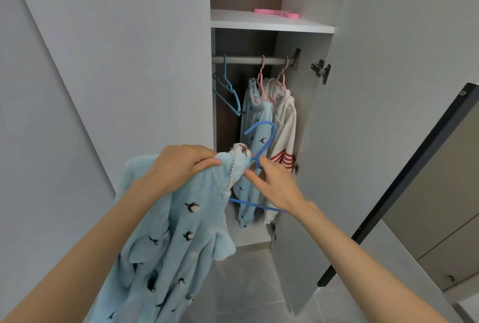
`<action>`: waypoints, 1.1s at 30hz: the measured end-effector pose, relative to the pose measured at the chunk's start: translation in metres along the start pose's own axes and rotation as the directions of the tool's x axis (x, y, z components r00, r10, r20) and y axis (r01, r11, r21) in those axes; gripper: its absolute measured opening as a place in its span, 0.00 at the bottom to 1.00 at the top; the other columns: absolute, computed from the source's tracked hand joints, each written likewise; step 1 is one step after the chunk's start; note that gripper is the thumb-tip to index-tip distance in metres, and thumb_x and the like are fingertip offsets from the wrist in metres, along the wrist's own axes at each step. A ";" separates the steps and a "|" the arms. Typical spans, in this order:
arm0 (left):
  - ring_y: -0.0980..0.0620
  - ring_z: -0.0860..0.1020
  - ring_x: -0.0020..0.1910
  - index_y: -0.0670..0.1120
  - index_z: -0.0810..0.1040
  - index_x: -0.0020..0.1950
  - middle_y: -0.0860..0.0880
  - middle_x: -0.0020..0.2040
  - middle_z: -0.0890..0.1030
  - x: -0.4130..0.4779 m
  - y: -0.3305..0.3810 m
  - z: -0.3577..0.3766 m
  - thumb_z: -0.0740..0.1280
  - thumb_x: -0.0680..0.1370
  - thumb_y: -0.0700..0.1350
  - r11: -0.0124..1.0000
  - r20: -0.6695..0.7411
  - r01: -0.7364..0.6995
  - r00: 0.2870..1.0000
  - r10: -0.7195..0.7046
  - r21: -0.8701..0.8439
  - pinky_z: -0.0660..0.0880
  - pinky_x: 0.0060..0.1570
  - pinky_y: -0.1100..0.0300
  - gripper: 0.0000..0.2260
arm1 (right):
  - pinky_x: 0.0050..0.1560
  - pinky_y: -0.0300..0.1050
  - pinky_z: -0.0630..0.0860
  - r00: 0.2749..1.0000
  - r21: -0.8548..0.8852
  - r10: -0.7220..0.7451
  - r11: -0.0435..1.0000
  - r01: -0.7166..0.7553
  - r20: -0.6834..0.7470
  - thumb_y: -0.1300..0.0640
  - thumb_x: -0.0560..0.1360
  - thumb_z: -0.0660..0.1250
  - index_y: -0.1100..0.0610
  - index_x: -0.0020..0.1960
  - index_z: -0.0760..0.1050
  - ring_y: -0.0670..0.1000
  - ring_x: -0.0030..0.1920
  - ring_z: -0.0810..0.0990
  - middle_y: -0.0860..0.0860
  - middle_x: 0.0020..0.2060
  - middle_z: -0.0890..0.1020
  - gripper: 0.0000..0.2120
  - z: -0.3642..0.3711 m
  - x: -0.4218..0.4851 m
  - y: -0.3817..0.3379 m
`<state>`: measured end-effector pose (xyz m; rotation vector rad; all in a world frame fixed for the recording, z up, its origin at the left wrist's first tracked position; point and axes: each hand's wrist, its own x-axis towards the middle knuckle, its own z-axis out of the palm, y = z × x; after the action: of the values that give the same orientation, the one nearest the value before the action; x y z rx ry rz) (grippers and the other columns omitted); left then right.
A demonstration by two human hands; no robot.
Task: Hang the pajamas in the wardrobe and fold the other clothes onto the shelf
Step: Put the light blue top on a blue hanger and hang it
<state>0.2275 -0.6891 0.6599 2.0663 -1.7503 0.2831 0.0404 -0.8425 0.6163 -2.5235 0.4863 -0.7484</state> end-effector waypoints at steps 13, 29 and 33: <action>0.53 0.72 0.37 0.44 0.79 0.41 0.54 0.36 0.76 -0.012 0.018 0.012 0.58 0.79 0.49 0.984 -0.240 0.005 0.970 -0.048 -0.178 0.69 0.37 0.59 0.15 | 0.35 0.38 0.63 0.985 0.569 0.142 0.805 -0.171 0.096 0.54 0.82 0.57 0.63 0.45 0.71 0.41 0.28 0.64 0.40 0.25 0.66 0.14 -0.013 0.009 -0.043; 0.60 0.70 0.32 0.46 0.71 0.36 0.56 0.30 0.70 0.019 0.082 0.002 0.59 0.82 0.44 0.859 -0.298 0.077 0.919 -0.258 -0.506 0.65 0.47 0.74 0.14 | 0.36 0.44 0.67 0.914 0.709 0.342 0.699 -0.093 -0.218 0.55 0.82 0.54 0.44 0.44 0.73 0.40 0.30 0.66 0.40 0.27 0.70 0.13 -0.010 -0.016 -0.063; 0.61 0.71 0.34 0.51 0.77 0.45 0.61 0.33 0.73 0.022 0.079 0.003 0.54 0.83 0.46 0.975 -0.228 0.056 0.968 -0.107 -0.217 0.62 0.64 0.58 0.13 | 0.30 0.36 0.65 0.899 0.698 0.318 0.716 -0.021 -0.300 0.56 0.83 0.53 0.60 0.55 0.72 0.41 0.28 0.65 0.40 0.27 0.69 0.11 -0.016 -0.018 -0.065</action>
<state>0.1546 -0.7191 0.6807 1.8647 -1.4809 0.2961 0.0303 -0.7852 0.6546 -1.6047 0.4612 -1.1346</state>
